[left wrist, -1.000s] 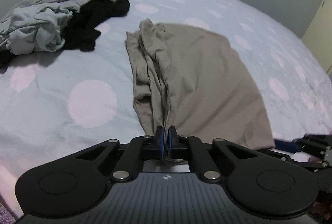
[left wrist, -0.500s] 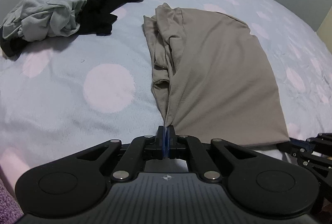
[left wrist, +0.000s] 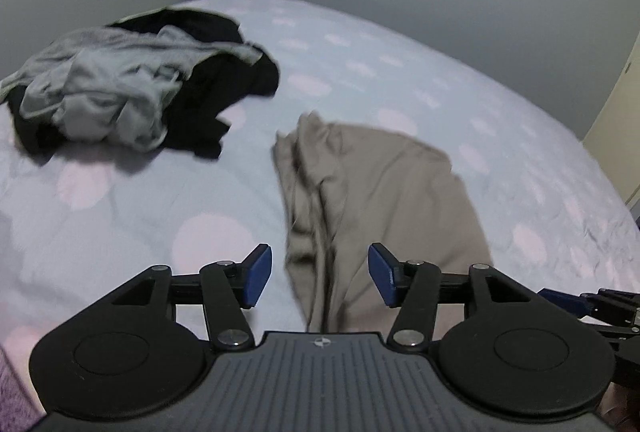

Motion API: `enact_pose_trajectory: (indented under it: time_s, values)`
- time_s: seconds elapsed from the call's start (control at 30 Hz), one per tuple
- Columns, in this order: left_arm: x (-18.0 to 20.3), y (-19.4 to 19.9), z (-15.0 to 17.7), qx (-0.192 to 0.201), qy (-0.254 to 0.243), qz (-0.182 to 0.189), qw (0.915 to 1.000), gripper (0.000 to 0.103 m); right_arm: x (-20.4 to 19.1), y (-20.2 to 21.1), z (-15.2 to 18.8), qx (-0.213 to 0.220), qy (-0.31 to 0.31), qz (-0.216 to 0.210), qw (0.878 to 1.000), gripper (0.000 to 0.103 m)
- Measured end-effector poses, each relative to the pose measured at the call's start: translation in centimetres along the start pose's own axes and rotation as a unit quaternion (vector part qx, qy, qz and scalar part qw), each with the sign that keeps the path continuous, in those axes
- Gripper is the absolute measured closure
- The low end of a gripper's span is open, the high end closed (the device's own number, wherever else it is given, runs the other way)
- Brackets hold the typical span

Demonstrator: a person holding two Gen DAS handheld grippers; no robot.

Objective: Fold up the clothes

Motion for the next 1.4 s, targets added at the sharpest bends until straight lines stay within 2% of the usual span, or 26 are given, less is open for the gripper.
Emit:
enact_pose_trajectory:
  time_s: [0.1,0.27,0.37,0.43,0.5,0.57,0.6,0.7,0.87,0.93,1.03,1.1,1.17,1.23,1.27,1.3,1.33,1.4]
  values:
    - [0.7,-1.3,-0.8,0.011,-0.001,-0.002,0.9999,0.048,0.1,-0.8,-0.7,-0.001,-0.001,0.005,1.0,0.06]
    - [0.9,-4.3,-2.2,0.005,0.025,-0.002,0.9997,0.048,0.4,-2.1,-1.4,-0.007,-0.006,0.008,1.0,0.054]
    - [1.1,-6.0,-2.7,0.002,0.017,-0.008,0.9998,0.048,0.6,-2.9,-1.8,-0.01,-0.011,0.01,1.0,0.051]
    - [1.2,-6.9,-2.4,-0.01,0.009,-0.017,0.9998,0.056,0.8,-3.4,-2.0,-0.012,-0.014,0.01,1.0,0.048]
    - [1.1,-7.7,-1.9,-0.023,0.002,-0.022,0.9995,0.079,0.9,-3.9,-2.2,-0.015,-0.017,0.011,1.0,0.047]
    - [0.9,-8.2,-1.4,-0.036,-0.004,-0.026,0.999,0.084,1.0,-4.4,-2.5,-0.017,-0.021,0.012,1.0,0.046]
    - [0.9,-8.2,-1.4,-0.033,-0.007,-0.029,0.999,0.09,1.1,-4.7,-2.6,-0.018,-0.022,0.013,1.0,0.046]
    - [0.7,-7.9,-1.2,-0.022,-0.003,-0.03,0.9993,0.098,1.3,-5.5,-2.9,-0.022,-0.027,0.014,0.999,0.046]
    - [-0.2,-6.8,-1.3,-0.007,0.026,-0.03,0.9992,0.1,1.5,-6.0,-2.9,-0.024,-0.027,0.008,0.999,0.046]
    - [-0.7,-7.3,-1.0,-0.024,0.033,-0.035,0.9986,0.1,1.8,-6.0,-2.9,-0.025,-0.03,0.005,0.999,0.044]
    - [-1.4,-7.4,-1.0,-0.025,0.059,-0.026,0.9976,0.097,2.2,-6.3,-2.8,-0.027,-0.041,-0.001,0.999,0.043]
    - [-1.7,-7.1,-1.1,-0.02,0.065,-0.024,0.9974,0.083,2.5,-6.4,-2.9,-0.027,-0.046,-0.006,0.999,0.043]
    - [-2.1,-6.6,-1.3,-0.015,0.074,-0.024,0.9969,0.074,3.0,-6.4,-3.3,-0.021,-0.056,-0.01,0.998,0.043]
    - [-2.6,-6.1,-1.6,-0.007,0.083,-0.023,0.9963,0.074,3.5,-6.3,-3.6,-0.016,-0.067,-0.014,0.998,0.043]
    - [-2.8,-6.0,-2.0,-0.004,0.086,-0.024,0.996,0.07,3.8,-6.2,-3.8,-0.013,-0.073,-0.016,0.997,0.043]
    - [-3.0,-5.9,-2.3,-0.001,0.089,-0.025,0.9958,0.059,4.2,-6.4,-4.1,-0.012,-0.082,-0.02,0.996,0.043]
    - [-3.2,-6.0,-2.7,0.001,0.092,-0.024,0.9955,0.054,4.7,-6.5,-4.4,-0.011,-0.092,-0.024,0.995,0.041]
    - [-3.3,-6.6,-3.7,-0.002,0.096,-0.021,0.9951,0.052,5.5,-7.0,-5.0,-0.011,-0.11,-0.032,0.993,0.04]
Point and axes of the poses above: each gripper's, at about its wrist camera, not at the fingertips, and y roughly against the way its jaws point, x to its right, z to its underside, the point moved 4 cm from there along -y, roughly the way its jaws point, and after that the axes turned 7 degrees about y, right-handed, at the moved point
